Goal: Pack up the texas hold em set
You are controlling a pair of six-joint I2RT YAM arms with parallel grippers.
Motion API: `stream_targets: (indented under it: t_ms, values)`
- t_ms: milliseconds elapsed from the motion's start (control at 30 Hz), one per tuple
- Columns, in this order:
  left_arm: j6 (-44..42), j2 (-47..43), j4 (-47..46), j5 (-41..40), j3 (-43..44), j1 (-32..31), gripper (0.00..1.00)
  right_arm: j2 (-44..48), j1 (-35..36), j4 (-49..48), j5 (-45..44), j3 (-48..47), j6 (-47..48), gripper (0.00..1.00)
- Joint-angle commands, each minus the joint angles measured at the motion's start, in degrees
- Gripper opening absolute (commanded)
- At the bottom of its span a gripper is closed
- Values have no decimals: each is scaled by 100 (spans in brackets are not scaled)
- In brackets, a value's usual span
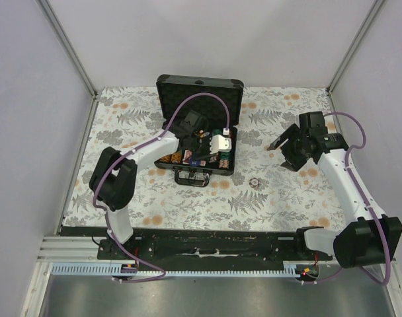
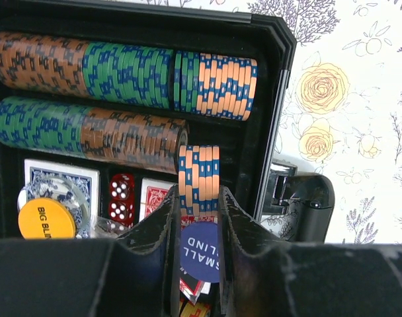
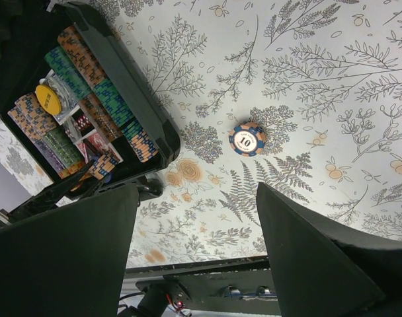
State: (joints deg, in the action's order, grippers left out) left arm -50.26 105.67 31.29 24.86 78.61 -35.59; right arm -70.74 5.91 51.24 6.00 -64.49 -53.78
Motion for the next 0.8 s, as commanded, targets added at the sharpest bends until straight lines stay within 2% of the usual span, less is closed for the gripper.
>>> stream_targets:
  t_ms: [0, 267, 533, 767]
  values:
    - [-529, 156, 210, 256, 401, -79, 2, -106, -46, -202, 103, 50, 52, 80]
    - [-555, 490, 395, 107, 594, -176, 3, -221, -55, -229, 191, 42, 52, 80]
    - [-415, 771, 352, -437, 805, -211, 5, -230, -64, -325, 252, 130, -18, 80]
    - [121, 991, 167, -895, 1016, -220, 15, -256, -81, -369, 288, 165, -27, 80]
